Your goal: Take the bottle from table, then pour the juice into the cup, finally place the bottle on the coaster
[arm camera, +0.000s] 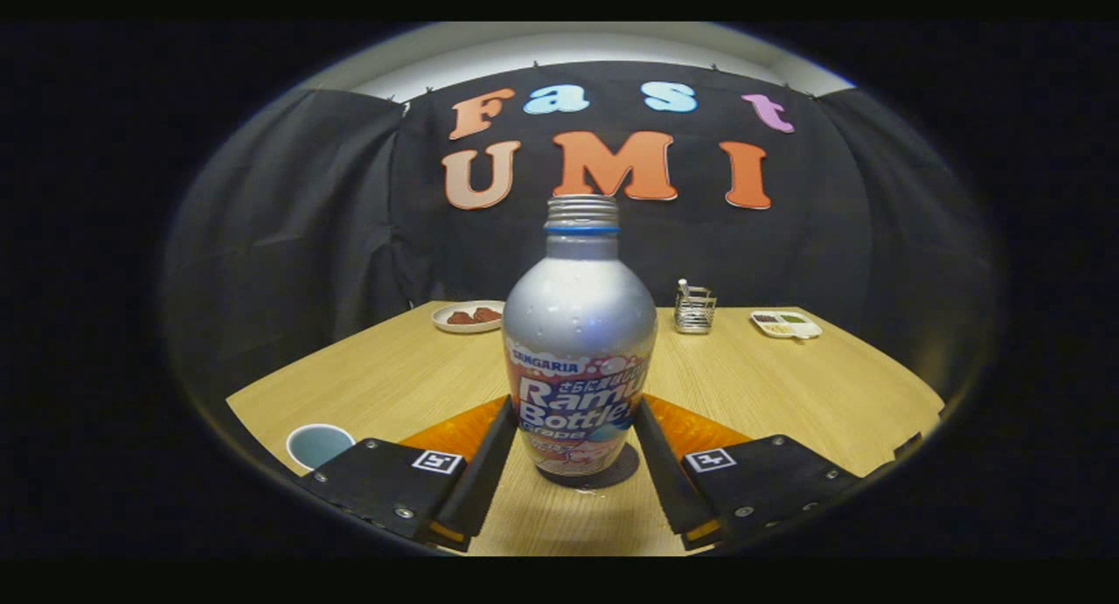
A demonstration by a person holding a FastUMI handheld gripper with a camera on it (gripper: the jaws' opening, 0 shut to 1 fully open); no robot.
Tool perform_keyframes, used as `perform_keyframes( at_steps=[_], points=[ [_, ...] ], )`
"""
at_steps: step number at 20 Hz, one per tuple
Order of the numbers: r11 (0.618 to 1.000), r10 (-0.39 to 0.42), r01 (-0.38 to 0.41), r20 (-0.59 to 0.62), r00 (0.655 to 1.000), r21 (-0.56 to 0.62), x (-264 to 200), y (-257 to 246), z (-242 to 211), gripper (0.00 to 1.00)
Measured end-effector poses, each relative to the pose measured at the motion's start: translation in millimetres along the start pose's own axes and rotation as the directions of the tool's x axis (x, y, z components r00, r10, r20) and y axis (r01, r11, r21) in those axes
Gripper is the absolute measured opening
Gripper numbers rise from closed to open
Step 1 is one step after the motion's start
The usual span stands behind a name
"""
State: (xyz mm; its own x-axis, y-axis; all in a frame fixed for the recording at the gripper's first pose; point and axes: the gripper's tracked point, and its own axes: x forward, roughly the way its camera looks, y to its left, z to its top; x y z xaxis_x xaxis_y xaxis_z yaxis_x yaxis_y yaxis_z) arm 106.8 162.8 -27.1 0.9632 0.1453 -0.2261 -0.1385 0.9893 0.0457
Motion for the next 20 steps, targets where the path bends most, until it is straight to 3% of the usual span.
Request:
perform_keyframes(
  at_steps=[10,13,17,20],
  points=[
    [0.996,-0.032,0.023,-0.108,0.994,-0.086,36.0,5.4,-61.4,0.80],
    [0.995,-0.047,0.039,-0.078,0.996,-0.093,28.7,2.2,-52.9,0.82],
    [0.994,-0.062,0.058,-0.047,0.997,-0.091,12.3,-2.7,-42.3,0.97],
    [0.996,-0.057,0.056,-0.011,0.998,-0.068,-13.1,-2.2,-30.1,0.97]
  ],
)
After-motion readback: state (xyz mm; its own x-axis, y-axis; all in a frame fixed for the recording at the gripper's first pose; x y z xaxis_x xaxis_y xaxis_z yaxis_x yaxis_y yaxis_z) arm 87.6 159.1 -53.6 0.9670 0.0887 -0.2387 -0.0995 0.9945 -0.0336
